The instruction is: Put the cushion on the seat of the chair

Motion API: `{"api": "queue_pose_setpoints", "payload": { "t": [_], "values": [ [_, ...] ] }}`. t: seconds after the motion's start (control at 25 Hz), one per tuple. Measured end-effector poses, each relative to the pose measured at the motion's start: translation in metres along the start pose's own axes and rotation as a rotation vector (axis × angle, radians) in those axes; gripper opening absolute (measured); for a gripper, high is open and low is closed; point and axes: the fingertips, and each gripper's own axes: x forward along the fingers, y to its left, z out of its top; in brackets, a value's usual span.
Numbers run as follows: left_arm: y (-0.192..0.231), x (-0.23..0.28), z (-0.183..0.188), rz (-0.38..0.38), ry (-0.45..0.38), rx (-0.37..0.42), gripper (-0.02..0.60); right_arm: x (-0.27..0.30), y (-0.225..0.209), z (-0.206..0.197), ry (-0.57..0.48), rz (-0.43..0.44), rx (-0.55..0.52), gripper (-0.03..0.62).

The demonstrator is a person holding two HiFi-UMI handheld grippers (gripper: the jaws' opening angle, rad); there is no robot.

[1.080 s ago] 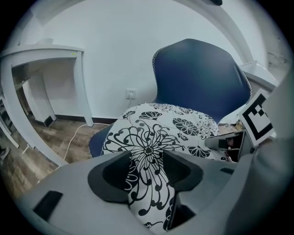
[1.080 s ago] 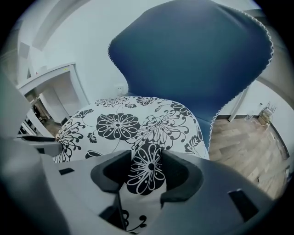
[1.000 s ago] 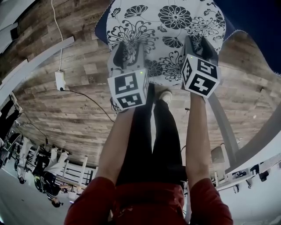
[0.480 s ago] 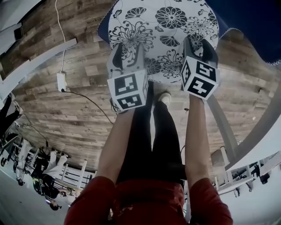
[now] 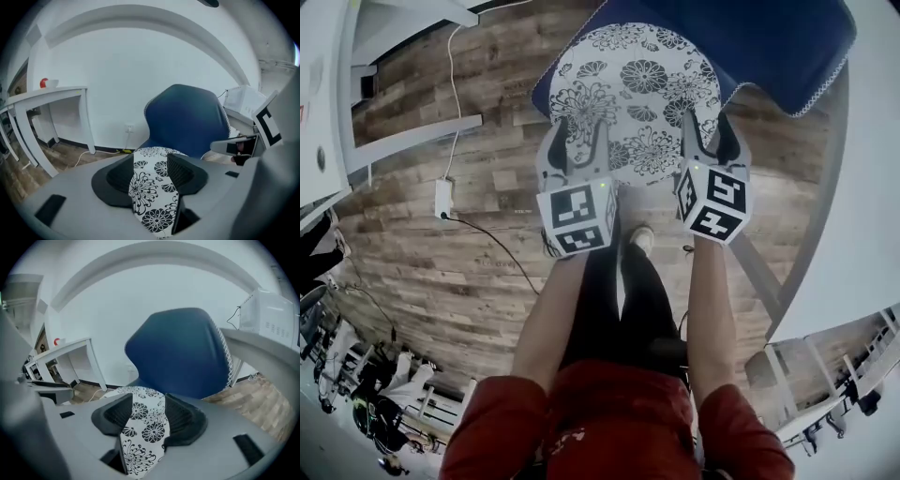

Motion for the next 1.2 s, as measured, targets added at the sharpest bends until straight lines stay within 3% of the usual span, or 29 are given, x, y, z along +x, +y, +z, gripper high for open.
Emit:
{"api": "queue_pose_setpoints", "payload": {
  "t": [0.44, 0.68, 0.88, 1.2],
  "values": [
    [-0.056, -0.149, 0.121, -0.047, -0.25, 0.137, 0.232, -0.168, 0.013, 0.123, -0.268, 0.102, -0.04, 0.201],
    [-0.087, -0.248, 0.194, -0.063, -0.435, 0.213, 0.213, -0.272, 0.033, 0.187, -0.443, 0.149, -0.123, 0.118],
    [-0.108, -0.324, 0.236, -0.036, -0.556, 0.226, 0.164, -0.355, 0.032, 0.229, -0.615, 0.167, -0.123, 0.066],
    [-0.134, -0.425, 0.271, -0.059, -0.721, 0.29, 0.051, -0.444, 0.053, 0.255, -0.736, 0.194, -0.137, 0.035]
  ]
}}
